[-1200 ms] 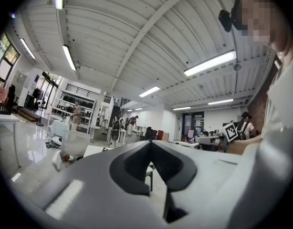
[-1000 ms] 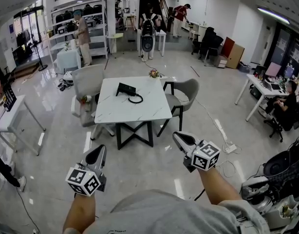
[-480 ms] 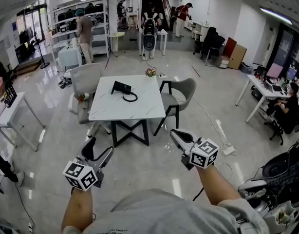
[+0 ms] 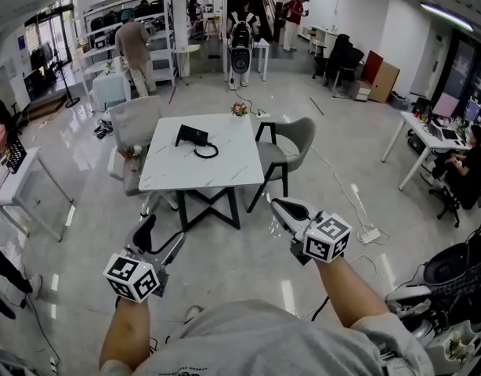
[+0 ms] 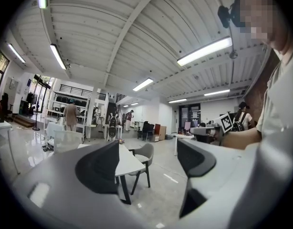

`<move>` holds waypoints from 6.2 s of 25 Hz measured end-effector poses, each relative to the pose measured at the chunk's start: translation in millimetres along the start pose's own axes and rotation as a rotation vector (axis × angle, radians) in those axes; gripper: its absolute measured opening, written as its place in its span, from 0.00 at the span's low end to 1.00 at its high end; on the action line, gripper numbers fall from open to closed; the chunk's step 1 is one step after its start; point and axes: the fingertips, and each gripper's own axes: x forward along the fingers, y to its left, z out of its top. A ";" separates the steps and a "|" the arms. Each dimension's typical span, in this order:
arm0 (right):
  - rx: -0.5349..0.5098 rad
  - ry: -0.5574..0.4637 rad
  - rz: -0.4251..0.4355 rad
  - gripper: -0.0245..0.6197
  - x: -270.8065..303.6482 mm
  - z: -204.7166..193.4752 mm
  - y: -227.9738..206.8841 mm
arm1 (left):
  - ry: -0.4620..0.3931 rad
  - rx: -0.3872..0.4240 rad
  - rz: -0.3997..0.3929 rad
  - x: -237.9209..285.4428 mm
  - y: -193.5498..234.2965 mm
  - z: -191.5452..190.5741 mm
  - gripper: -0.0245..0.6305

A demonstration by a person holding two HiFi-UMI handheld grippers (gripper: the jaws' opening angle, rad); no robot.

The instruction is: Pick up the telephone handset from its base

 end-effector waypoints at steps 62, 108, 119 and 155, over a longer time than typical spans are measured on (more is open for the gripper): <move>0.074 0.111 0.070 0.04 519.1 -58.7 -455.2 | 0.267 0.189 0.038 526.6 439.2 -58.7 0.68; 0.226 0.324 -0.134 0.04 572.7 -249.2 -469.0 | 0.753 1.388 -0.330 643.0 528.4 -321.2 0.30; 0.220 0.299 -0.149 0.04 564.4 -225.2 -470.5 | 0.763 1.151 -0.382 634.7 496.1 -277.9 0.25; -0.040 -0.053 -0.033 0.04 573.5 59.1 -423.5 | 0.112 0.105 -0.202 552.4 509.4 103.8 0.25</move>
